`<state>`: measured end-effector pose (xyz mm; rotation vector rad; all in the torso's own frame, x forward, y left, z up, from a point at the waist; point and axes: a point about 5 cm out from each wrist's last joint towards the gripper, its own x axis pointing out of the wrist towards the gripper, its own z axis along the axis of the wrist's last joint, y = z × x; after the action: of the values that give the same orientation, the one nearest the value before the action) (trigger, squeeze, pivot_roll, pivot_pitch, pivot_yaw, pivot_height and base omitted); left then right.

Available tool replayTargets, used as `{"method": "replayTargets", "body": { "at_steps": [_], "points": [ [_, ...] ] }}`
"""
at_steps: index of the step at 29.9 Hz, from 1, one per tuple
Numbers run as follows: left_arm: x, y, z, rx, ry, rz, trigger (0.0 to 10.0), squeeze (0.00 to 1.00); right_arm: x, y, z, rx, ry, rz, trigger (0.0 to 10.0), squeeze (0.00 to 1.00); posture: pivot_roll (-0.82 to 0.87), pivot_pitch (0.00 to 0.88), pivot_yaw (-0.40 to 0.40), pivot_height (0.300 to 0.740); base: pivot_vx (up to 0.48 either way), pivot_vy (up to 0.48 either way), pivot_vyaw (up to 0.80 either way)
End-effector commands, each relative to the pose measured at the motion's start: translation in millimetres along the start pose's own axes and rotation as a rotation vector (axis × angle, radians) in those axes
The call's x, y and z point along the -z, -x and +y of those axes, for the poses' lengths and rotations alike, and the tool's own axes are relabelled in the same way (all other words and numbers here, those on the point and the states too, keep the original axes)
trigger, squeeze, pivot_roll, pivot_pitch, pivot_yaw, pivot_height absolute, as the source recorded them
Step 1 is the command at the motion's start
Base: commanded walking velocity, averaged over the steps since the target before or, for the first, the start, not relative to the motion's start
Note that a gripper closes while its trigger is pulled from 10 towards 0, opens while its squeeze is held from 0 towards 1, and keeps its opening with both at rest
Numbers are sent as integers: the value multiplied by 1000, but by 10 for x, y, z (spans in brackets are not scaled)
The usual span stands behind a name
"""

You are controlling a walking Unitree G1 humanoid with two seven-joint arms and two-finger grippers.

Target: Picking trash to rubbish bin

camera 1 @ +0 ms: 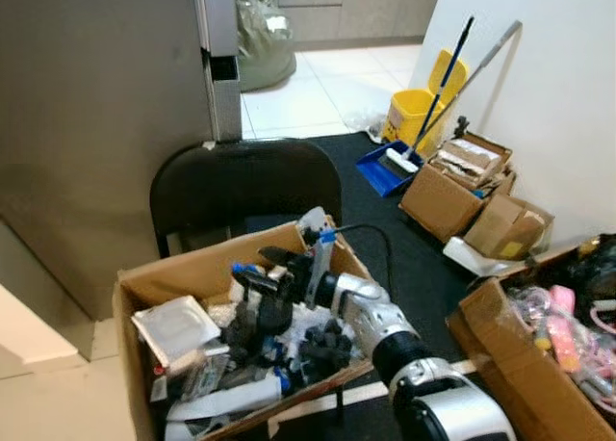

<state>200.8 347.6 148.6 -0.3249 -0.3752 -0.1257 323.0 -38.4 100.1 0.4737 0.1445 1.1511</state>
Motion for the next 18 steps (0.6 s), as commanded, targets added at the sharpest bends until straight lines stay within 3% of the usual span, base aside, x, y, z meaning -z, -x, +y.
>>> {"method": "replayTargets", "body": {
  "at_steps": [1,6,8,10,12,13,14,16,17,18],
  "points": [
    [141,5,-196,125,82,28,10000,0,-107,-19,52,-66,-83,-112,10000,0,53,74,3,740,0,0,0],
    [248,-14,-361,217,171,16,10000,0,-245,-7,81,-130,-146,-205,10000,0,50,75,8,740,0,0,0],
    [363,-84,-599,332,340,-46,10000,0,-433,-22,202,-266,-168,-282,10000,0,49,73,9,740,0,0,0],
    [372,-95,-650,354,374,-59,10000,0,-471,-28,237,-298,-173,-295,10000,0,49,73,9,740,0,0,0],
    [384,-127,-742,381,424,-84,10000,0,-522,-45,314,-357,-167,-298,10000,0,47,69,9,740,0,0,0],
    [383,-203,-904,433,508,-128,10000,0,-549,-80,449,-447,-144,-267,10000,0,46,66,8,740,0,0,0],
    [373,-237,-968,459,540,-147,10000,0,-543,-92,496,-475,-133,-249,10000,0,50,65,5,740,0,0,0],
    [337,-335,-1130,538,603,-180,10000,0,-502,-123,571,-513,-131,-219,10000,0,55,65,4,740,0,0,0],
    [337,-335,-1130,538,603,-180,10000,0,-502,-123,571,-513,-131,-219,10000,0,55,65,4,740,0,0,0],
    [348,-422,-1272,594,623,-176,10000,0,-473,-158,603,-516,-135,-205,10000,0,55,63,4,740,0,0,0]
  ]
}}
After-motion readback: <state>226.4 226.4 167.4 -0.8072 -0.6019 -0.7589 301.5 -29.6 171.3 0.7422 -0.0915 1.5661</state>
